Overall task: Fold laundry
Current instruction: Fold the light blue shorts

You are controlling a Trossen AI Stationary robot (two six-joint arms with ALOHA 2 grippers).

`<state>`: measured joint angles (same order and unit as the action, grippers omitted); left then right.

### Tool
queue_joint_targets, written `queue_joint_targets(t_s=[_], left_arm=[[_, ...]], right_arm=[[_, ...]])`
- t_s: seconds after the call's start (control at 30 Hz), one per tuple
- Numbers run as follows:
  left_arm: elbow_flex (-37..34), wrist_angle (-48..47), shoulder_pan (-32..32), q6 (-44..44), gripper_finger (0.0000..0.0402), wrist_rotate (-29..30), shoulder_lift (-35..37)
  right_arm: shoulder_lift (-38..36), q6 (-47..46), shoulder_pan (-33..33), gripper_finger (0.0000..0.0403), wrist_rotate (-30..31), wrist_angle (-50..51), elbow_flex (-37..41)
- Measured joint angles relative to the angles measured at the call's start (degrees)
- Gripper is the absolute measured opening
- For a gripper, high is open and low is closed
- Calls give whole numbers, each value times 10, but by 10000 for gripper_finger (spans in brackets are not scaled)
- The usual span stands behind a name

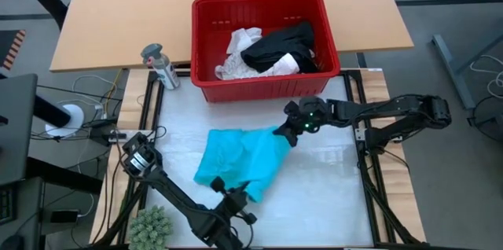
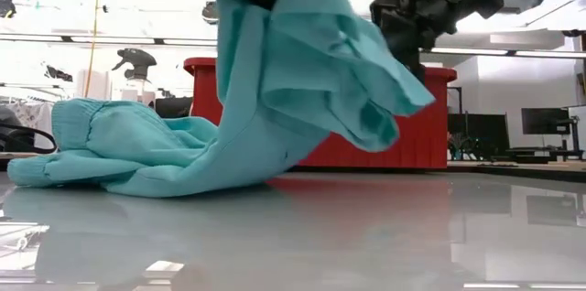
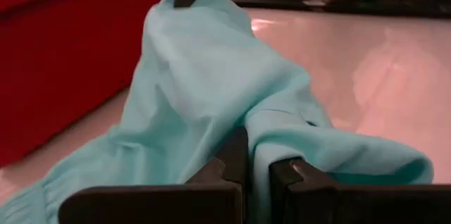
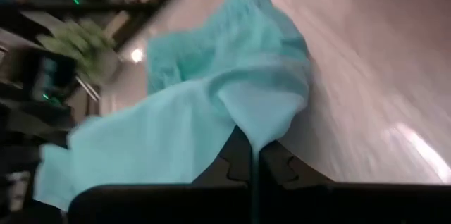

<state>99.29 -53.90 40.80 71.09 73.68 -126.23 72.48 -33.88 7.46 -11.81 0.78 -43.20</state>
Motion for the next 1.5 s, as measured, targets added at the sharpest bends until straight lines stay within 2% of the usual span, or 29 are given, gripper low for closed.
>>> queue_joint_targets(t_s=[0.23,0.4,0.53,0.73,1.0,1.33,1.5], left_arm=[[0,-70,16,114,0,-9,0],[0,-81,19,128,0,-15,0],[-2,-109,19,151,0,-31,0],[-31,-158,20,221,0,-62,1],[-109,-198,32,355,0,-114,0],[-208,-196,53,515,0,-176,0],[-227,-190,56,552,0,-205,0]], right_arm=[[12,11,16,22,-1,-53,0],[93,10,17,22,-21,-132,-9],[178,20,17,22,-40,-149,-62],[282,44,17,24,-104,-138,-175],[386,91,27,26,-110,-44,-274],[413,104,61,31,-108,-40,-278],[404,130,66,53,-109,-37,-278]])
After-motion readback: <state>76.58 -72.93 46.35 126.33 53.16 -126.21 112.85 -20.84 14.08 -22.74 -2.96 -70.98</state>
